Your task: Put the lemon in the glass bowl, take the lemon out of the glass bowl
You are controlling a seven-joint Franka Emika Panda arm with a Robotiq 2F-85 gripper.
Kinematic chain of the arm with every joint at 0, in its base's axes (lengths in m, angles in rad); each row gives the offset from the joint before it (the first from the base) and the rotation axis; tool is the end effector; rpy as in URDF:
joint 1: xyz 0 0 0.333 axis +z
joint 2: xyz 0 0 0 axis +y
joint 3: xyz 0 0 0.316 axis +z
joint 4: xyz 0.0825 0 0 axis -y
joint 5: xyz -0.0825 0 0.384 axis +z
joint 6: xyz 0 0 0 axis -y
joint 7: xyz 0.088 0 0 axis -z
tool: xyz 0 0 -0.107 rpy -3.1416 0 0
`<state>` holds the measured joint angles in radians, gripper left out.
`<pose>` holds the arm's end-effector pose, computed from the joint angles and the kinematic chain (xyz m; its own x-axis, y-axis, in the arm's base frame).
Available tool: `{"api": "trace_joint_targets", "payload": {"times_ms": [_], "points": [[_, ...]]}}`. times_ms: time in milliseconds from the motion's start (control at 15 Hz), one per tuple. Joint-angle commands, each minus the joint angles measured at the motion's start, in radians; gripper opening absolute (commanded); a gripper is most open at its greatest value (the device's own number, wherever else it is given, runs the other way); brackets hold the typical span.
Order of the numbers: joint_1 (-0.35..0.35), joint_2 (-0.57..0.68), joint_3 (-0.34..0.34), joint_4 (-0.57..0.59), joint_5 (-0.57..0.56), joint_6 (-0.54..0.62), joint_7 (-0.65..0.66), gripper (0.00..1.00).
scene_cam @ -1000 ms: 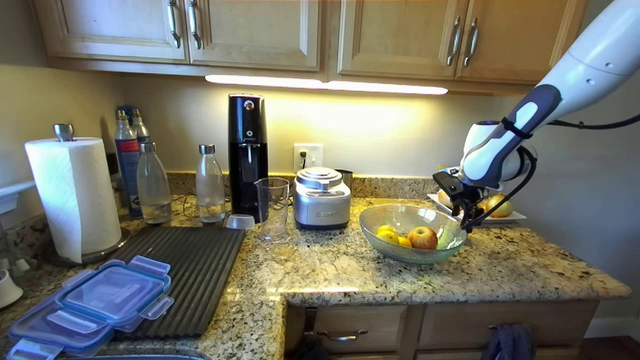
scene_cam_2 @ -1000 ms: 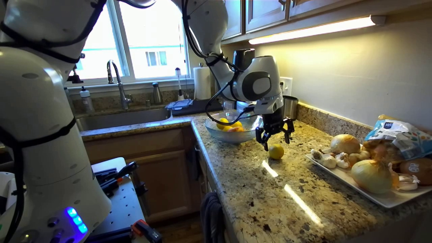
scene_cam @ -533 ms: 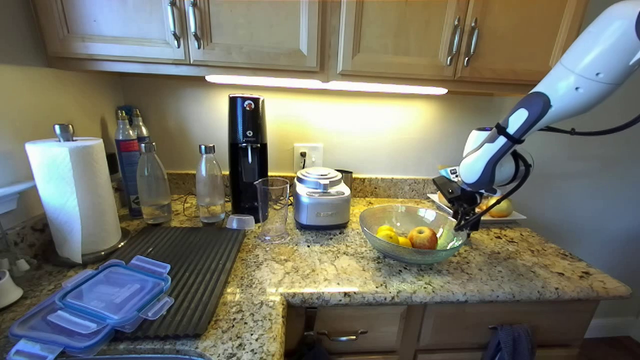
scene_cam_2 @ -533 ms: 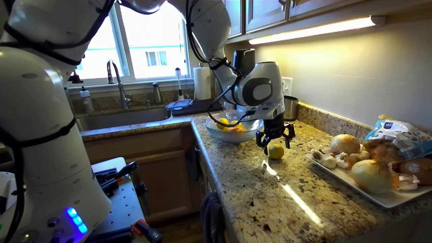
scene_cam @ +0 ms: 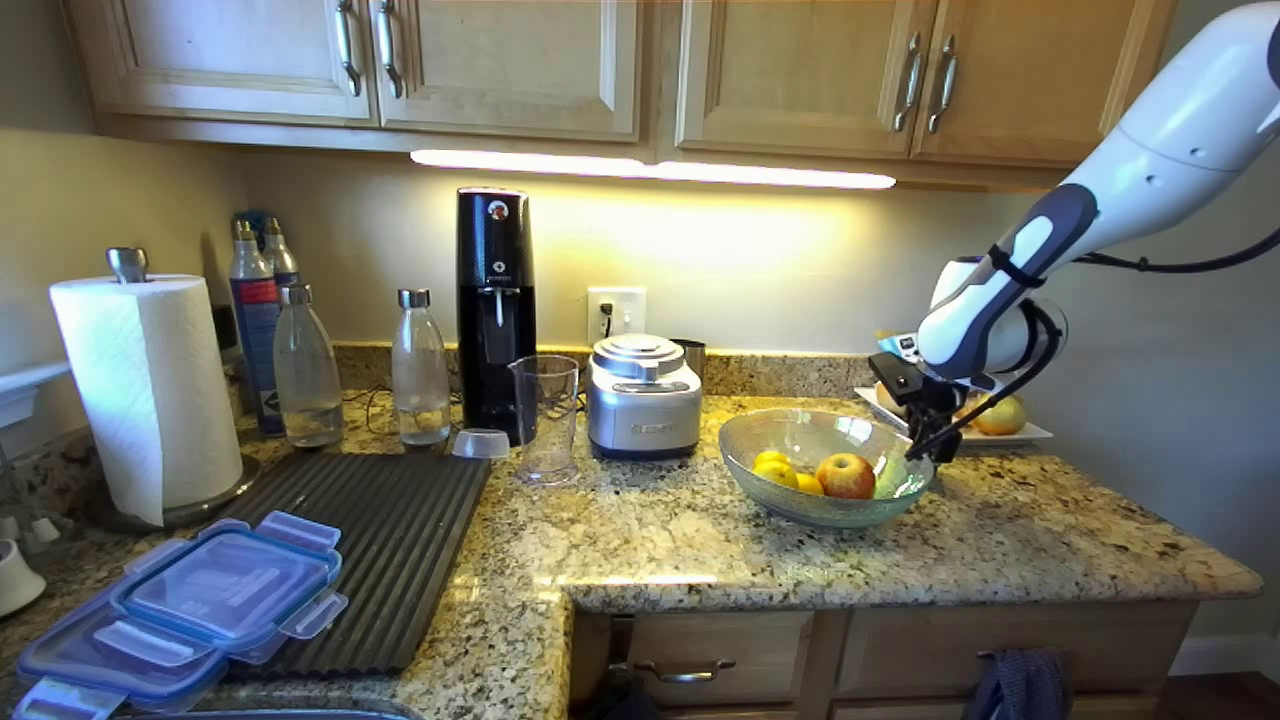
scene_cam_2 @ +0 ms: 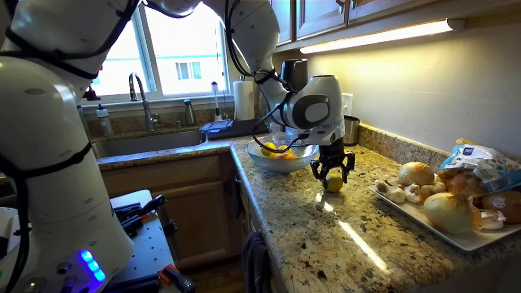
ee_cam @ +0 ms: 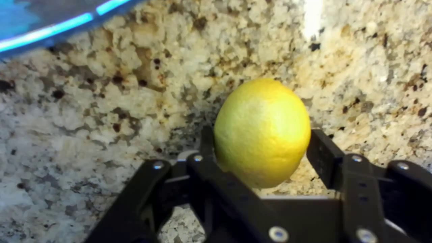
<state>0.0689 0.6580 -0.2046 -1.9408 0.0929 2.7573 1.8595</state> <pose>0.6278 -0.0844 0.1628 -0.4414 -0.8970 0.0224 -0.8829 0.4297 -0.1894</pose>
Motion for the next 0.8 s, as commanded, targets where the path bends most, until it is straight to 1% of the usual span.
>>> {"api": "trace_joint_targets", "payload": {"times_ms": [0,67,267,400,600,733], "points": [[-0.011,-0.096,0.009,-0.074,0.019,0.019,-0.047,0.42],[-0.01,-0.121,0.01,-0.089,0.019,0.022,-0.055,0.36],[-0.011,-0.186,0.013,-0.123,0.021,0.016,-0.075,0.32],[-0.011,-0.245,0.018,-0.158,0.02,0.021,-0.088,0.32],[0.009,-0.327,0.021,-0.198,0.0,0.022,-0.104,0.32],[0.019,-0.369,0.04,-0.213,-0.007,0.017,-0.125,0.32]]}}
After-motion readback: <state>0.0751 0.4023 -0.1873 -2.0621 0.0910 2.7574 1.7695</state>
